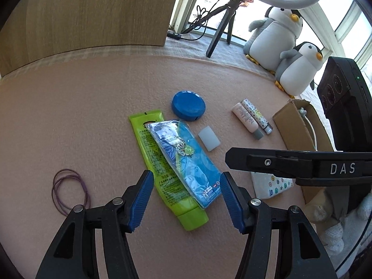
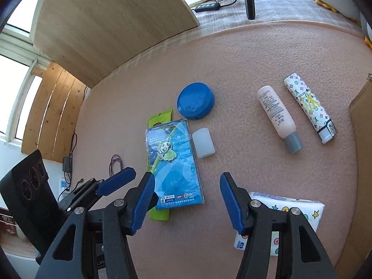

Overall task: Organize objects
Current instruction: 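Move the right tool to the blue packaged keychain and grasp it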

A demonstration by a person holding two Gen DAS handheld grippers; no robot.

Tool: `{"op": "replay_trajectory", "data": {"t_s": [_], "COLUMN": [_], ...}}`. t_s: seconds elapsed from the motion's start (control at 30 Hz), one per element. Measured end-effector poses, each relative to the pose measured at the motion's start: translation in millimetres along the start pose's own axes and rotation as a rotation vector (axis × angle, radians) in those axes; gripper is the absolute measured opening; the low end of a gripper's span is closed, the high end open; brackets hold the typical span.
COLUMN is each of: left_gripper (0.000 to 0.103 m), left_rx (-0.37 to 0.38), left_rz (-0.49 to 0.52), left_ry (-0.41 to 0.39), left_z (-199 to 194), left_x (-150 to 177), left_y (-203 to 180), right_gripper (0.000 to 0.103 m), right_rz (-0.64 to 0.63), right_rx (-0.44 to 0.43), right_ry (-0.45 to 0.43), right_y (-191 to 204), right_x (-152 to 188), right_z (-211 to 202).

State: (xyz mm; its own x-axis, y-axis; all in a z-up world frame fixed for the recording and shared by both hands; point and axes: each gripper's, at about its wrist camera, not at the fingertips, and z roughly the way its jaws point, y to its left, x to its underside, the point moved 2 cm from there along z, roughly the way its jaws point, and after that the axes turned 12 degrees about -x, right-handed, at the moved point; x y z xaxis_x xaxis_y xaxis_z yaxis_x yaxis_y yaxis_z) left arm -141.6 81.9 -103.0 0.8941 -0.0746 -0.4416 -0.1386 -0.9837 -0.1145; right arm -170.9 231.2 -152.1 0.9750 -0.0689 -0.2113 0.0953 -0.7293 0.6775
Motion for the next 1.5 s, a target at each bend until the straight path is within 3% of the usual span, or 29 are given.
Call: {"op": "replay_trajectory", "data": {"t_s": [0.4,0.6,0.87,1.1,1.2,1.33,1.5], "left_gripper": [0.053,0.053,0.053,0.053,0.053,0.053,0.053], "left_rx": [0.036,0.044,0.042,0.047,0.05,0.058,0.06], "left_rz": [-0.005,-0.01,-0.093,-0.136,-0.141,-0.151,-0.157], "left_ry": [0.028,0.025,0.02,0.0,-0.002,0.0,-0.002], "left_z": [14.2,5.5,-11.2,-23.8,-24.8,-24.7,-27.2], "left_x": [-0.5,7.6,28.7,37.8,40.2,44.0,47.8], "left_y": [1.1,10.7,45.8,64.0,64.2,63.2,64.3], "right_gripper": [0.055,0.058,0.06,0.059,0.051,0.051,0.051], "right_rz": [0.039,-0.047,-0.135,-0.147,-0.151,-0.127,-0.133], "right_rx": [-0.016,0.058,0.136,0.114,0.117,0.084,0.101], "right_ry": [0.047,0.079,0.133,0.156,0.157,0.146,0.127], "right_y": [-3.8,16.1,33.6,30.1,30.6,29.1,32.4], "right_x": [-12.4,-15.1,-16.6,-15.6,-11.5,-4.5,4.1], "right_z": [30.8,45.8,64.3,61.7,60.7,57.3,52.3]}}
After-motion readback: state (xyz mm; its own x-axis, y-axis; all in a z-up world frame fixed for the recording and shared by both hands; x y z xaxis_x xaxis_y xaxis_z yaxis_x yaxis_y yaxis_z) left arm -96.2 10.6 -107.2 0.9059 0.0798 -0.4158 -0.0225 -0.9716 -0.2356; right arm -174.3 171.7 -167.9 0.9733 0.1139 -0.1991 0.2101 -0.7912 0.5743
